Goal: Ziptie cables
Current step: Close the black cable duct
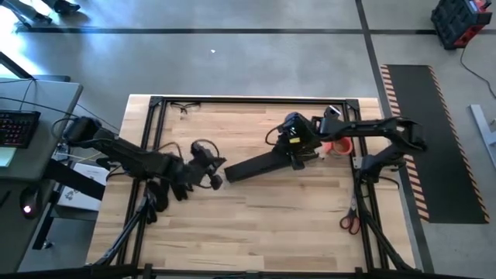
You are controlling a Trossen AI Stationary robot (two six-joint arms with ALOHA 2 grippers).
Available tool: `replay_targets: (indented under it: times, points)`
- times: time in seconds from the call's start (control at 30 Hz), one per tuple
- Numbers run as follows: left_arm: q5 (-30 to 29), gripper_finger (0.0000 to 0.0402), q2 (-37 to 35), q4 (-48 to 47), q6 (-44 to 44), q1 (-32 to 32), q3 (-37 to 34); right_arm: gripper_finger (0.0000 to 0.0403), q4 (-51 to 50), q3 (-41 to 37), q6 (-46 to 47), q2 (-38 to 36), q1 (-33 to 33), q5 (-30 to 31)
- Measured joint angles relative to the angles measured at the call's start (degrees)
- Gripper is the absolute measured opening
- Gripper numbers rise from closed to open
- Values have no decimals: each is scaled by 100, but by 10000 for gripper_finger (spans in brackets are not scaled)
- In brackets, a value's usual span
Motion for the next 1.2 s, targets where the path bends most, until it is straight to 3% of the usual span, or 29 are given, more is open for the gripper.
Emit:
replay_targets:
  times: [0.1, 0.23, 0.7, 1.2]
  points:
    - [874, 0, -196, 1283, 709, 343, -555, 205, 98, 6, 87, 275, -41, -169]
    - [1584, 0, -221, 2221, 1274, 747, -979, 205, 201, 6, 195, 393, -33, -170]
    - [1789, 0, 271, 2533, 1546, 1005, -1039, 205, -1292, 821, 107, 217, -88, -74]
    - [1845, 0, 729, 2819, 1588, 995, -1043, 205, -1002, 589, 108, 286, -46, -6]
